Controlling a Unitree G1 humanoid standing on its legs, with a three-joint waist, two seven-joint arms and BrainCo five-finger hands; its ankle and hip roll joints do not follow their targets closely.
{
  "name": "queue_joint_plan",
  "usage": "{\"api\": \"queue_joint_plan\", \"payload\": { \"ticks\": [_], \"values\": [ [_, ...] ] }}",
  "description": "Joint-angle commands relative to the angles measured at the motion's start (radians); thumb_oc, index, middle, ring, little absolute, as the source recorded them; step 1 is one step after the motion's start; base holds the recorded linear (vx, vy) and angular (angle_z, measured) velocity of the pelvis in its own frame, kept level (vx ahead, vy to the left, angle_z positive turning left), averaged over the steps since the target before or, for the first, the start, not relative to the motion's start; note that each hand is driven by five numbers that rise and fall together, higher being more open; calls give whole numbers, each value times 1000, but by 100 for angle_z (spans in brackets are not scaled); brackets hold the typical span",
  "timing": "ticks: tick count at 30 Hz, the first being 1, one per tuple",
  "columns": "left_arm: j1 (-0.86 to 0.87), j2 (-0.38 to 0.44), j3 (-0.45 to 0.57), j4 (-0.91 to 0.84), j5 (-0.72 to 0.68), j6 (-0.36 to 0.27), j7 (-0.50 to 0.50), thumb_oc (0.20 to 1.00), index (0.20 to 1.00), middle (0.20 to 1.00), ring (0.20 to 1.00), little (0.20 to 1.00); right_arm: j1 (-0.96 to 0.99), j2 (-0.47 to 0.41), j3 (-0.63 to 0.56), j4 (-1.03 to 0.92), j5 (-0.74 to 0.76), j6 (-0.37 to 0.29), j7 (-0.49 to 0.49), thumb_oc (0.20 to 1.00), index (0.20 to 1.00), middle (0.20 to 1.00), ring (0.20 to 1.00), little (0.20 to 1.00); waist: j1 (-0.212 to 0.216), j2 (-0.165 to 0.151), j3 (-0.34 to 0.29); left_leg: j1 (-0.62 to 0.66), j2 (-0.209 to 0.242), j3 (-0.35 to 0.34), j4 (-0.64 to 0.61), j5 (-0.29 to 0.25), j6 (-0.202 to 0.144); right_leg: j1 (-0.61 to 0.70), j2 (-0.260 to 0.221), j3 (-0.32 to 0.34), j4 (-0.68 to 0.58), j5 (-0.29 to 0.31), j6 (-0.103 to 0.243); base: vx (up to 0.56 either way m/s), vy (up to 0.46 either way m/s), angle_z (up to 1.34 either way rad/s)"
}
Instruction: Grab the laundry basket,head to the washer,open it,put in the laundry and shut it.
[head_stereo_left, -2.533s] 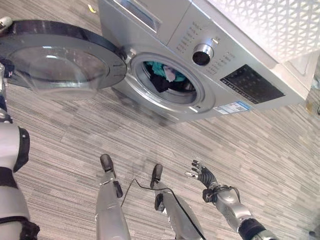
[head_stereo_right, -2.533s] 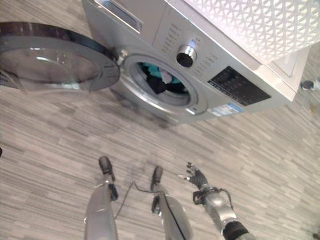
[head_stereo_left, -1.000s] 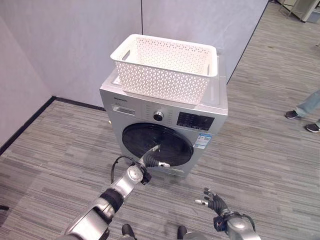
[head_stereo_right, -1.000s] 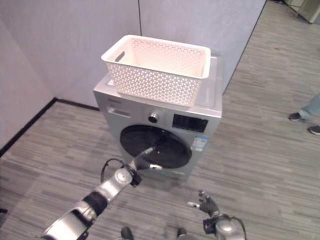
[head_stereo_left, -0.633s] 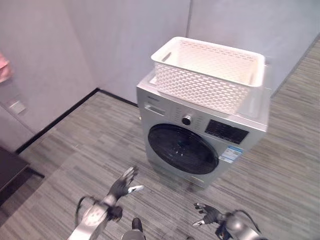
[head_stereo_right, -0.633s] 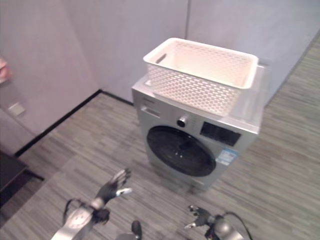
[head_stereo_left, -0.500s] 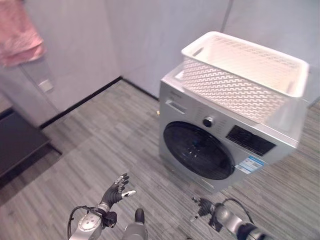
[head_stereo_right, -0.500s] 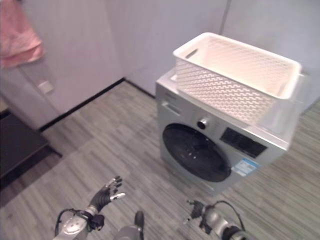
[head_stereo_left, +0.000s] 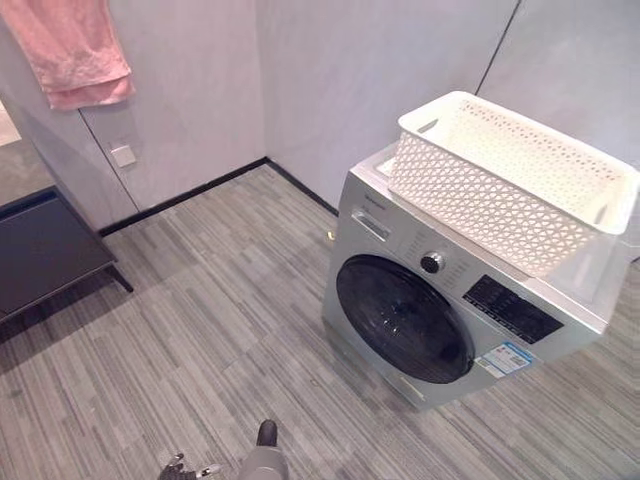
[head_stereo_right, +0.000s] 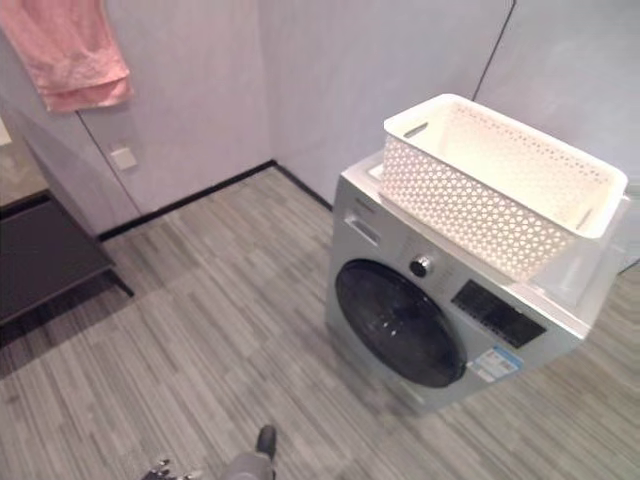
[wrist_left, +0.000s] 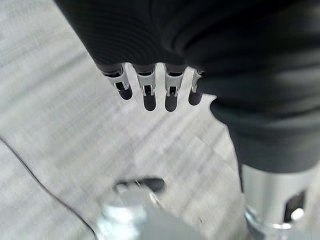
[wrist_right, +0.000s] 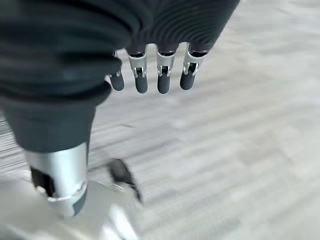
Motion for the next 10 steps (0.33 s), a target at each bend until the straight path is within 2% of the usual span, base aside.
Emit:
{"api": "queue_joint_plan", "payload": {
  "ticks": [1,2,4,5,10],
  "values": [
    [-46,3,-43,-23,26,-24,12,1000,1000,1000,1000,1000,-34,20,19,11,13,22,-14,1000,1000,1000,1000,1000,-22,27,-30,-104,4,16,-15,95,15,-38,15,88,117,-126,-15,-61,19,-27],
    [-59,-20,-84,-22,42,-15,-10,1000,1000,1000,1000,1000,-15,18,15,10,15,27,-5,1000,1000,1000,1000,1000,-49,40,-38,-98,14,27,-27,104,13,-46,22,104,115,-118,-15,-61,19,-27],
    [-62,-24,-94,-25,44,-13,-17,1000,1000,1000,1000,1000,-16,16,15,6,17,25,-4,1000,1000,1000,1000,1000,-57,43,-38,-95,17,30,-32,106,13,-48,23,111,114,-116,-15,-41,15,-30],
    [-71,-30,-108,-27,38,-12,-25,1000,1000,1000,1000,1000,-19,6,10,-4,25,24,-5,1000,1000,1000,1000,1000,-74,49,-36,-83,21,45,-40,108,10,-49,21,127,113,-114,-12,-31,17,-26],
    [-76,-37,-119,-35,16,-12,-40,1000,1000,1000,1000,1000,-38,-8,15,-18,32,18,-10,1000,1000,1000,1000,1000,-87,62,-40,-76,38,63,-43,109,7,-59,26,151,106,-99,-8,-15,5,-26]
  ]
}}
